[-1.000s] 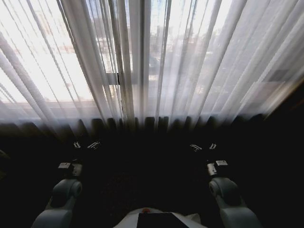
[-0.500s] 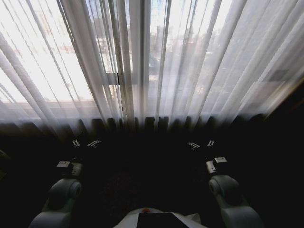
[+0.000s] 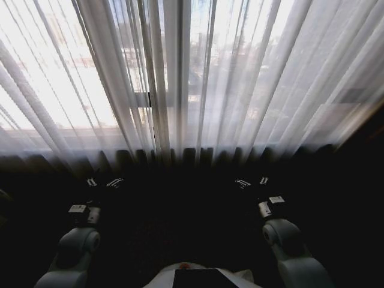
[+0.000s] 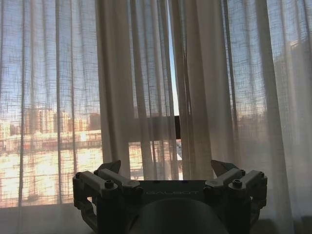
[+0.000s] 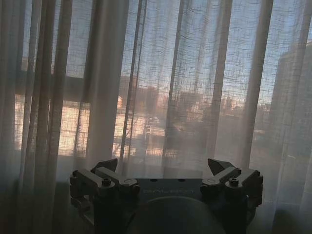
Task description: Open the curtains by pulling them apart, changing their state from closed to fully open.
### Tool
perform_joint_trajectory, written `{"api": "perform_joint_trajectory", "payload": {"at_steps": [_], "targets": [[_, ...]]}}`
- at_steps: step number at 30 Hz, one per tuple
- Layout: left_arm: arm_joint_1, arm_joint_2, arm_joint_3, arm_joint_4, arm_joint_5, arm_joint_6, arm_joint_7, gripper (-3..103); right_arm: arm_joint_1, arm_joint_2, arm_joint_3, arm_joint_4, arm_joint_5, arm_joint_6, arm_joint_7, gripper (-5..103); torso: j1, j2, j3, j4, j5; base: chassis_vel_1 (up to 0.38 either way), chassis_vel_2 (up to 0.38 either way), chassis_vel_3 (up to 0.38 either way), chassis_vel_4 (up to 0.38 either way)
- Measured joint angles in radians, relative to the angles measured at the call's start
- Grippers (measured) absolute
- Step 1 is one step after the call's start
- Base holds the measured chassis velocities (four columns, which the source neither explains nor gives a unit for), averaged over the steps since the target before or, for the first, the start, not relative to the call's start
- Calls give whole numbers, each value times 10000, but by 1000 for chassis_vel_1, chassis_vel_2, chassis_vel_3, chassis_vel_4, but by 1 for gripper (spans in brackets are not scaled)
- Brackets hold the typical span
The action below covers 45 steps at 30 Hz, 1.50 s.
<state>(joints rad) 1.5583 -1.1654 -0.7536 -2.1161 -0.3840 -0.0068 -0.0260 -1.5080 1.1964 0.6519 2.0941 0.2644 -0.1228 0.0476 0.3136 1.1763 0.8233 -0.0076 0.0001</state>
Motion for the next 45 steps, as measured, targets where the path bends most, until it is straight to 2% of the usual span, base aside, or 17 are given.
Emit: {"api": "perform_joint_trajectory", "payload": {"at_steps": [24, 40, 45], "targets": [[163, -372, 121, -289, 473, 43, -85, 100, -73, -351, 33, -210, 243, 258, -41, 100, 2, -1, 1, 2, 1, -172, 178, 167, -174], [181, -384, 37, -364, 452, 130, -225, 100, 109, -518, -135, -422, 341, 333, -97, 100, 3, -2, 3, 1, 4, -157, 159, 153, -161], [149, -375, 98, -297, 440, 147, -226, 100, 132, -511, -169, -470, 344, 337, -103, 100, 4, -1, 1, 1, -9, -141, 173, 137, -175]]}}
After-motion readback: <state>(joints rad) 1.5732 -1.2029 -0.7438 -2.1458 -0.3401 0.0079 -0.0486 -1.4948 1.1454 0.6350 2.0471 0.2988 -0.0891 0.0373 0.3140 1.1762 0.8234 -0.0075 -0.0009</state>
